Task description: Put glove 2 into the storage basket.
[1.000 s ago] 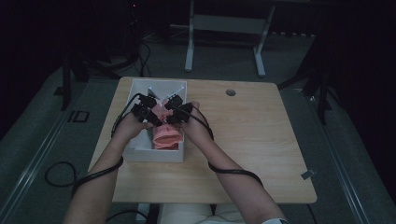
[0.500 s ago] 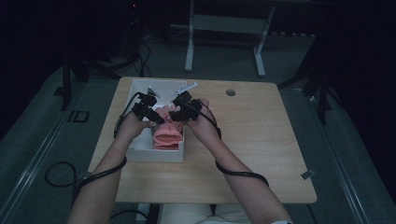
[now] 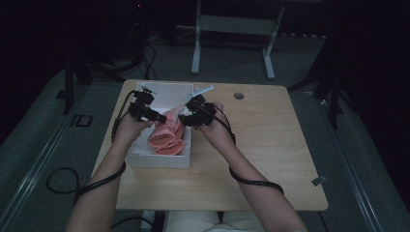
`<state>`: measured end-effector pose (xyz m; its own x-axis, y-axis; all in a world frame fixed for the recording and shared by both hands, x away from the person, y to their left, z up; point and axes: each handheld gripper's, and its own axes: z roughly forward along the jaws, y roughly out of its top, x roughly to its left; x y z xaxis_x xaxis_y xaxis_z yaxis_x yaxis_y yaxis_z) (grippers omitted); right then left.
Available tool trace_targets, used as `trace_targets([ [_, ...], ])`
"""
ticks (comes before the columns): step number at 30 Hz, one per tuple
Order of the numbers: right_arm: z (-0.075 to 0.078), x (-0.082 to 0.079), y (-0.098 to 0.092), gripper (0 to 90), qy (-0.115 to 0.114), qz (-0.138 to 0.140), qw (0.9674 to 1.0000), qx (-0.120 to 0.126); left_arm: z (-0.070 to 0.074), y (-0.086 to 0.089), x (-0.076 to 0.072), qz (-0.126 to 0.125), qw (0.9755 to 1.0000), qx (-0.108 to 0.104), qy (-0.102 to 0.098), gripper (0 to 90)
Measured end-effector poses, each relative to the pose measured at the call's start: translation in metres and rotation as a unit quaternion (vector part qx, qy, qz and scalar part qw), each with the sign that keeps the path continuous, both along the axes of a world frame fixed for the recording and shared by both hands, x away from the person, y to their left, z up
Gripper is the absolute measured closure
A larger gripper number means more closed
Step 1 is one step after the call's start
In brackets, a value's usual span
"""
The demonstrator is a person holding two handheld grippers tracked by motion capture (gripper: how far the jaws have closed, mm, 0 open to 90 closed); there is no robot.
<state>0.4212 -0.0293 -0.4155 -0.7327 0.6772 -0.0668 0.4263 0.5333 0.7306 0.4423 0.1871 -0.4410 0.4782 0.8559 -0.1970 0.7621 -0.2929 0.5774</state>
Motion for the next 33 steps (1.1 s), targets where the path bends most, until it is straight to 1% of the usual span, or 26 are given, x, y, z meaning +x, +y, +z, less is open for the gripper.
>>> trace_targets([
  [1, 0.0, -0.001, -0.001, 43.4, 0.0, 0.0, 1.0, 0.002, 0.001, 0.0, -0.001, -0.003, 1.0, -0.002, 0.0, 49.0],
  [4, 0.001, -0.002, -0.003, 43.3, 0.001, 0.0, 1.0, 0.006, 0.006, -0.002, -0.004, -0.004, 0.9999, -0.003, -0.016, 48.9],
  [6, 0.002, -0.002, -0.006, 42.7, 0.0, 0.0, 0.9999, 0.011, 0.011, -0.003, -0.007, -0.006, 0.9995, -0.014, -0.027, 46.4],
  [7, 0.002, -0.002, -0.006, 42.7, 0.0, 0.0, 0.9999, 0.011, 0.011, -0.003, -0.007, -0.006, 0.9995, -0.014, -0.027, 44.5],
  [8, 0.003, -0.002, -0.007, 42.5, -0.003, 0.002, 0.9999, 0.013, 0.016, -0.005, -0.011, -0.009, 0.9991, -0.018, -0.038, 44.5],
  [9, 0.005, -0.003, -0.01, 41.1, -0.003, 0.002, 0.9998, 0.019, 0.018, -0.006, -0.013, -0.01, 0.9988, -0.02, -0.044, 39.3],
  [10, 0.005, -0.003, -0.011, 40.0, -0.004, 0.002, 0.9998, 0.021, 0.02, -0.008, -0.015, -0.013, 0.9985, -0.024, -0.047, 37.0],
  [11, 0.006, -0.003, -0.013, 38.6, -0.004, 0.003, 0.9997, 0.025, 0.022, -0.01, -0.017, -0.027, 0.9979, -0.031, -0.05, 32.0],
  [12, 0.007, -0.003, -0.015, 37.5, -0.005, 0.004, 0.9996, 0.029, 0.023, -0.012, -0.02, -0.029, 0.9975, -0.032, -0.055, 25.5],
  [15, 0.008, -0.005, -0.02, 32.1, -0.002, 0.009, 0.9991, 0.041, 0.026, -0.022, -0.026, -0.043, 0.9962, -0.03, -0.07, 16.1],
  [17, 0.007, -0.006, -0.024, 29.1, -0.002, 0.013, 0.999, 0.043, 0.028, -0.029, -0.032, -0.05, 0.9943, -0.034, -0.087, 13.7],
  [18, 0.006, -0.007, -0.026, 27.5, 0.0, 0.017, 0.9987, 0.049, 0.028, -0.032, -0.034, -0.051, 0.9939, -0.038, -0.09, 11.8],
  [20, 0.005, -0.007, -0.03, 26.5, 0.002, 0.017, 0.9985, 0.052, 0.03, -0.036, -0.039, -0.052, 0.9922, -0.04, -0.106, 9.0],
  [21, 0.005, -0.008, -0.033, 25.1, -0.001, 0.02, 0.9983, 0.055, 0.031, -0.038, -0.041, -0.054, 0.9914, -0.041, -0.112, 6.6],
  [23, 0.004, -0.009, -0.04, 21.9, 0.002, 0.024, 0.9976, 0.065, 0.033, -0.043, -0.046, -0.069, 0.9899, -0.046, -0.115, 1.1],
  [24, 0.003, -0.009, -0.042, 21.0, 0.005, 0.026, 0.9973, 0.069, 0.034, -0.046, -0.049, -0.079, 0.9889, -0.042, -0.118, 1.1],
  [25, 0.003, -0.009, -0.042, 21.0, 0.005, 0.026, 0.9973, 0.069, 0.034, -0.046, -0.049, -0.079, 0.9889, -0.042, -0.118, 1.1],
  [26, 0.002, -0.01, -0.045, 20.3, 0.004, 0.027, 0.9971, 0.072, 0.036, -0.053, -0.056, -0.088, 0.9869, -0.037, -0.129, 1.1],
  [29, 0.001, -0.014, -0.057, 18.0, -0.004, 0.026, 0.9972, 0.07, 0.039, -0.062, -0.064, -0.105, 0.9839, -0.032, -0.141, 1.0],
  [33, -0.002, -0.017, -0.073, 16.3, -0.009, 0.021, 0.9969, 0.075, 0.04, -0.072, -0.073, -0.124, 0.9805, -0.034, -0.148, 1.0],
])
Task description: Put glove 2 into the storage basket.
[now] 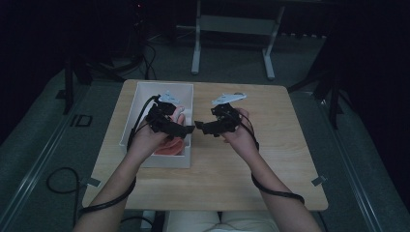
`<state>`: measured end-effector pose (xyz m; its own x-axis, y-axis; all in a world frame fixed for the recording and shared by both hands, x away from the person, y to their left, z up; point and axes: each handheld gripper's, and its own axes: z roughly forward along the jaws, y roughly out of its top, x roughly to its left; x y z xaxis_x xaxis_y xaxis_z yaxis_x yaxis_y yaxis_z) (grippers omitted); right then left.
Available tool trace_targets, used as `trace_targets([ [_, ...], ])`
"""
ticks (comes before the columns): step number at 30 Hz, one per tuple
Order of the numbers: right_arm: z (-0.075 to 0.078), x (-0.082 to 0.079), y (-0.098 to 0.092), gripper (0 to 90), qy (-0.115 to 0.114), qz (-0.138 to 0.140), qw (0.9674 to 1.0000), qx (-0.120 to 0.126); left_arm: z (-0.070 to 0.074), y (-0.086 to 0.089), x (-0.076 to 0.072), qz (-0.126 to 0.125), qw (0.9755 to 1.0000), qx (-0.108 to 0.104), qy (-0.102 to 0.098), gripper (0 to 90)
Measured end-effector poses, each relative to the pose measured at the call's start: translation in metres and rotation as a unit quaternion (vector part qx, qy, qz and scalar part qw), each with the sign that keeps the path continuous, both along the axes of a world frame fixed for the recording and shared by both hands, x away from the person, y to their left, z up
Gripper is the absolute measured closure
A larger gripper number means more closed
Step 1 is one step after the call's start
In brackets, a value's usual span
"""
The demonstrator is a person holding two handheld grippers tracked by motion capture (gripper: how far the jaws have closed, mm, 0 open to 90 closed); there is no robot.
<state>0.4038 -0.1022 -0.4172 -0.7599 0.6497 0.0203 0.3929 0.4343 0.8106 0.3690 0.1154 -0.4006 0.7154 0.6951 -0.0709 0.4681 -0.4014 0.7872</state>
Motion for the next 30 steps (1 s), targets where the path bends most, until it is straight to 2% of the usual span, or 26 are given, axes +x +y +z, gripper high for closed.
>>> trace_targets([
  [2, -0.003, -0.002, -0.007, 15.6, -0.004, -0.001, 1.0, -0.001, 0.0, -0.005, -0.004, -0.008, 1.0, 0.004, -0.004, 1.0],
  [6, -0.008, -0.005, -0.017, 15.7, -0.013, -0.006, 0.9999, -0.008, 0.0, -0.013, -0.012, -0.019, 0.9998, -0.003, -0.009, 1.1],
  [8, -0.016, -0.009, -0.029, 15.1, -0.018, -0.006, 0.9997, -0.016, -0.001, -0.02, -0.019, -0.028, 0.9995, -0.005, -0.014, 1.1],
  [12, -0.025, -0.012, -0.039, 15.1, -0.018, -0.008, 0.9996, -0.022, -0.003, -0.03, -0.026, -0.042, 0.9989, -0.006, -0.02, 1.1],
  [13, -0.027, -0.013, -0.042, 15.1, -0.019, -0.007, 0.9995, -0.023, -0.005, -0.039, -0.031, -0.054, 0.9982, 0.003, -0.026, 1.1],
  [21, -0.042, -0.018, -0.064, 15.2, -0.016, -0.011, 0.9997, -0.016, -0.015, -0.069, -0.05, -0.1, 0.9944, 0.003, -0.035, 1.1],
  [24, -0.051, -0.021, -0.071, 15.2, -0.015, -0.011, 0.9995, -0.026, -0.022, -0.079, -0.055, -0.112, 0.9928, 0.0, -0.042, 1.1],
  [27, -0.061, -0.024, -0.079, 15.2, -0.013, -0.011, 0.9993, -0.034, -0.029, -0.086, -0.058, -0.122, 0.9916, -0.01, -0.043, 1.1],
  [30, -0.071, -0.028, -0.085, 15.2, -0.013, -0.009, 0.9991, -0.04, -0.036, -0.093, -0.062, -0.132, 0.9902, -0.009, -0.043, 1.1],
])
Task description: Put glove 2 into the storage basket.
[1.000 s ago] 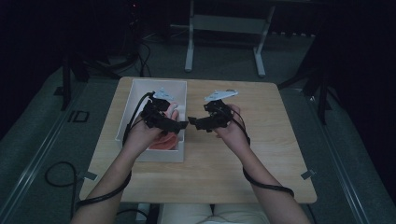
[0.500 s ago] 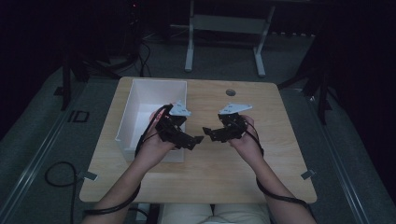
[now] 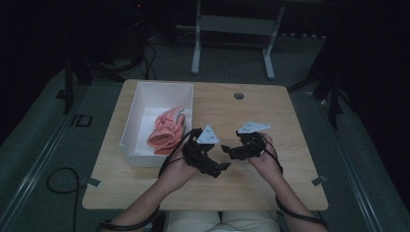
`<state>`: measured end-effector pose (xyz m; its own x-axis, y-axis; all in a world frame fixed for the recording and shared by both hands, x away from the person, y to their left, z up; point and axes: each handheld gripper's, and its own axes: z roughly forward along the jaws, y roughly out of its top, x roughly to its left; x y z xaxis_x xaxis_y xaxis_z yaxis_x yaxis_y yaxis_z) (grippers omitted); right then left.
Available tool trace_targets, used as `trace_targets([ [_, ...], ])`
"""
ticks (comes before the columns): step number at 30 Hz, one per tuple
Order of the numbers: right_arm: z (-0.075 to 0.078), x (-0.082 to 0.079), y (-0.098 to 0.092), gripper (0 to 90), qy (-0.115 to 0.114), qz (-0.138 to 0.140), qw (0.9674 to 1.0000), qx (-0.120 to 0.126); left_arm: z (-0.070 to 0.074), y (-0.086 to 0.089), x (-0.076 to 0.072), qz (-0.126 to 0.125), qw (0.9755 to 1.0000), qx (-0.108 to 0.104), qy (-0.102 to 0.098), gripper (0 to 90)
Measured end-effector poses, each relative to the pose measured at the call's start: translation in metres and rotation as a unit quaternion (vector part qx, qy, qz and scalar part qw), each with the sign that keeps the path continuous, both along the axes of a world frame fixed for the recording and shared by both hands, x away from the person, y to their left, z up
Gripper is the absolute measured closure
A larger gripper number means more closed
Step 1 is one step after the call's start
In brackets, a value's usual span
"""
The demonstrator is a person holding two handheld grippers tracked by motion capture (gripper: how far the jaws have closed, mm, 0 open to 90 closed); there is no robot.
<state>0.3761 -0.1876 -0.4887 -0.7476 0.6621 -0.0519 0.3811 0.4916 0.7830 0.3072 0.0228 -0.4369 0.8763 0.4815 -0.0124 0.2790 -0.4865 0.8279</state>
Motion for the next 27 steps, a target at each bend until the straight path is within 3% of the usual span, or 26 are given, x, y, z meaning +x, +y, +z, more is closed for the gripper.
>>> trace_targets([
  [6, -0.015, -0.004, -0.007, 15.2, 0.009, -0.002, 0.9999, -0.006, -0.021, -0.011, -0.005, -0.009, 0.9998, 0.008, 0.014, 1.1],
  [10, -0.028, -0.005, -0.008, 15.7, 0.02, -0.01, 0.9995, -0.022, -0.041, -0.018, -0.008, -0.021, 0.9991, 0.014, 0.035, 1.1],
  [19, -0.052, -0.007, -0.006, 14.8, 0.025, 0.002, 0.9991, -0.034, -0.084, -0.028, -0.019, -0.034, 0.9986, 0.017, 0.037, 1.1],
  [27, -0.064, -0.01, -0.006, 14.2, 0.021, 0.012, 0.9987, -0.045, -0.102, -0.021, -0.021, -0.031, 0.9989, 0.0, 0.034, 1.1],
])
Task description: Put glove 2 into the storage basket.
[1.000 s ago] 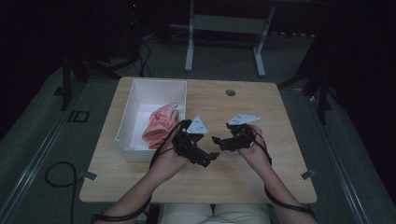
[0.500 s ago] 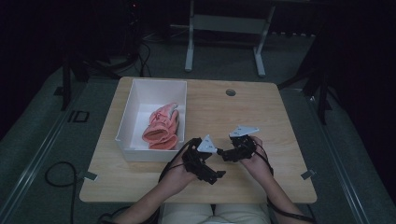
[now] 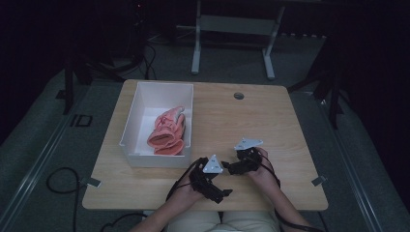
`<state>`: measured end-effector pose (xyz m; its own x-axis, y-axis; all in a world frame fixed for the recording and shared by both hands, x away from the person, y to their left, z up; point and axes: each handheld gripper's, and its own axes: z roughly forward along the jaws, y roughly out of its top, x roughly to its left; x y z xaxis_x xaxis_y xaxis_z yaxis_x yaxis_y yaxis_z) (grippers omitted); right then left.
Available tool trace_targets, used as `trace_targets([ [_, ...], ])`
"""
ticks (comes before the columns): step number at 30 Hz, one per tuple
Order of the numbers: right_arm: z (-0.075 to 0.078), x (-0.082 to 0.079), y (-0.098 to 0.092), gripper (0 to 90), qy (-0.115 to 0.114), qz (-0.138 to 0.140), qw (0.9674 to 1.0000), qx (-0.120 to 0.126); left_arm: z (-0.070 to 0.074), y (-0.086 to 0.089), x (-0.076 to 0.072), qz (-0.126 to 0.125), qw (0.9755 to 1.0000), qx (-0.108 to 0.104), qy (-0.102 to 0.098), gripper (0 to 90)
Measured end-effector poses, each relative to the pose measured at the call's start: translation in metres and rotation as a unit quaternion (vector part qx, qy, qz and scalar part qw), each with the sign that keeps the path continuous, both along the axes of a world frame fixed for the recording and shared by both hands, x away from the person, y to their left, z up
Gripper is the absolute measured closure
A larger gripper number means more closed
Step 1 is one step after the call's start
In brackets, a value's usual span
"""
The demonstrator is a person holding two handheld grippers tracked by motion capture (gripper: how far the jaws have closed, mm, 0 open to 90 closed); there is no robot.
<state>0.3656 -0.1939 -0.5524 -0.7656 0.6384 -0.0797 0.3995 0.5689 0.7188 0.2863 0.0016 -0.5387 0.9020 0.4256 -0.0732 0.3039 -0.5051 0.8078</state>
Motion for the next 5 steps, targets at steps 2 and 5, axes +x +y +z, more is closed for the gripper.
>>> trace_targets([
  [2, -0.0009, -0.0004, -0.0002, 14.2, 0.0, 0.0, 1.0, 0.0, -0.0025, 0.0018, -0.001, 0.004, 0.9999, -0.003, -0.009, 1.1],
  [5, -0.0048, -0.0007, -0.0009, 14.2, 0.0, -0.001, 1.0, -0.001, -0.0047, 0.0041, -0.0012, 0.011, 0.9998, -0.01, -0.011, 1.1],
])
